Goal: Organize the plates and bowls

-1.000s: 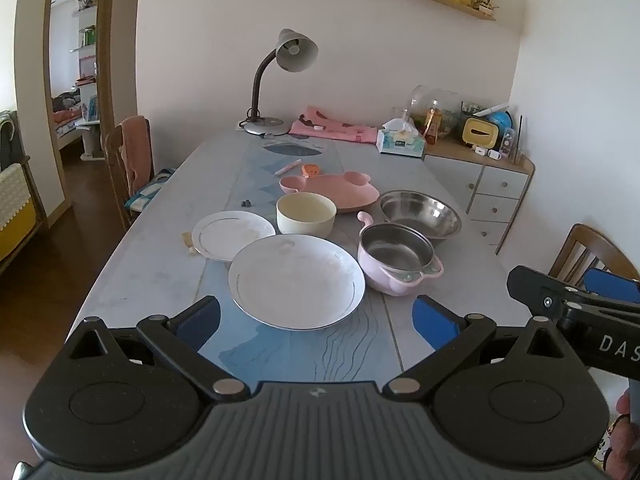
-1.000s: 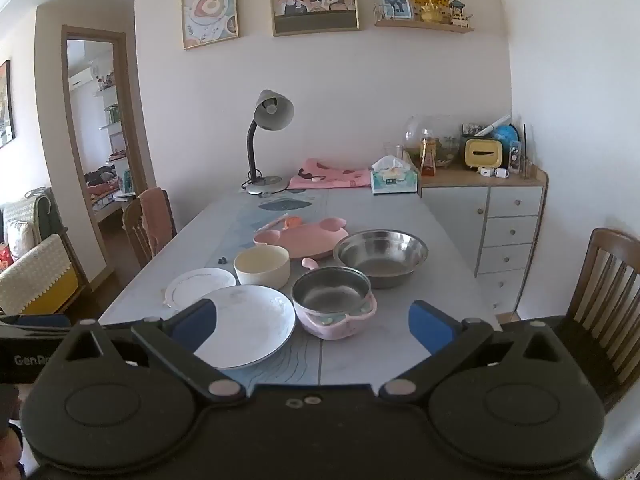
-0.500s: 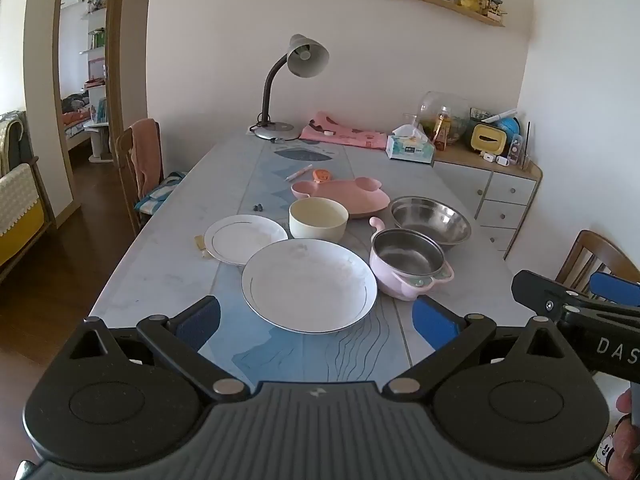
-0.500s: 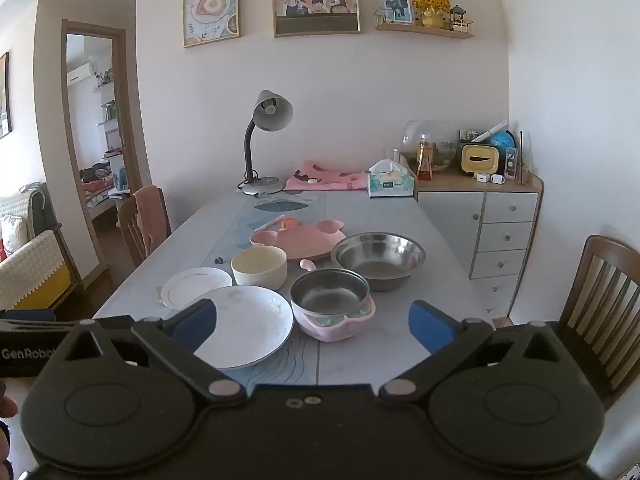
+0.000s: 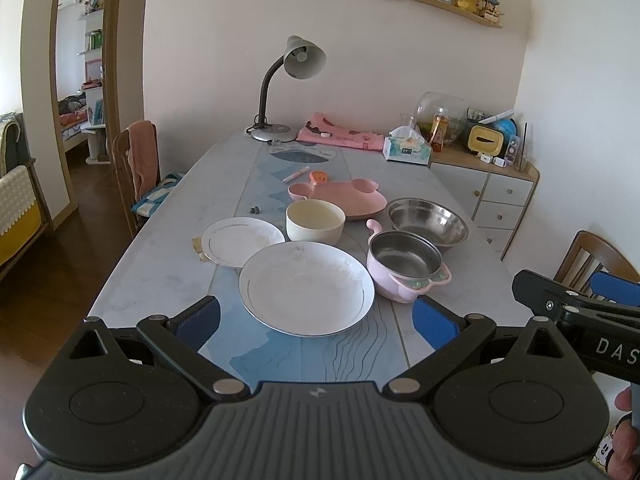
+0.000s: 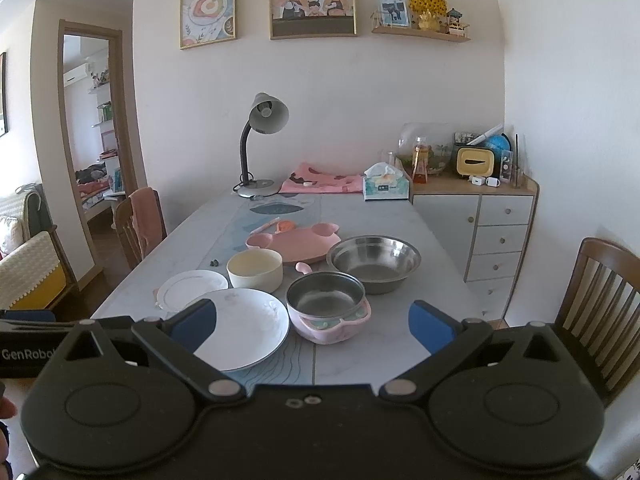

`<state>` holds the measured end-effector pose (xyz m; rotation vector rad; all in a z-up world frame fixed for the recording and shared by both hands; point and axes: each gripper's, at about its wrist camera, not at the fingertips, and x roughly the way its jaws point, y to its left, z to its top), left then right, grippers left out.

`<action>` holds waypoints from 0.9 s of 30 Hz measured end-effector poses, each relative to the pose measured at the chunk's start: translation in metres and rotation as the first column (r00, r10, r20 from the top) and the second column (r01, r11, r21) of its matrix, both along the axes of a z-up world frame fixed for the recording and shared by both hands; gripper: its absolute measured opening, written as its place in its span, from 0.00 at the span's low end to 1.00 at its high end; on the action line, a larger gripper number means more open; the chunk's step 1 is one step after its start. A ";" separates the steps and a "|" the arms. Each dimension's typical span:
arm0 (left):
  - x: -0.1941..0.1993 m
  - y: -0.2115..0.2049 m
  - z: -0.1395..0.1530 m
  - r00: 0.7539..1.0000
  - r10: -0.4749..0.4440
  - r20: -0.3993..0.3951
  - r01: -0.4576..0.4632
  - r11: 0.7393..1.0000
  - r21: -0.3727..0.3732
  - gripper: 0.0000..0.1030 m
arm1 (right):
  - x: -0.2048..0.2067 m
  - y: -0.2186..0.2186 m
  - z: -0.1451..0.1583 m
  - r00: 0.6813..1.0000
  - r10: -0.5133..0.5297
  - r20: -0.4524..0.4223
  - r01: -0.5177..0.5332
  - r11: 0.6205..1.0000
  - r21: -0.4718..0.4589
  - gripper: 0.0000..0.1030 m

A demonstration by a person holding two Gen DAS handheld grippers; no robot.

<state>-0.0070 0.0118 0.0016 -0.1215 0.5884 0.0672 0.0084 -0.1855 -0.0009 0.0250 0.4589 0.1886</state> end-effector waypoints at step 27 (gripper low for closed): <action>-0.002 0.008 0.004 0.999 0.018 0.026 -0.018 1.000 -0.003 1.00 | 0.003 0.009 0.006 1.000 0.019 0.022 -0.019 1.000 -0.012 1.00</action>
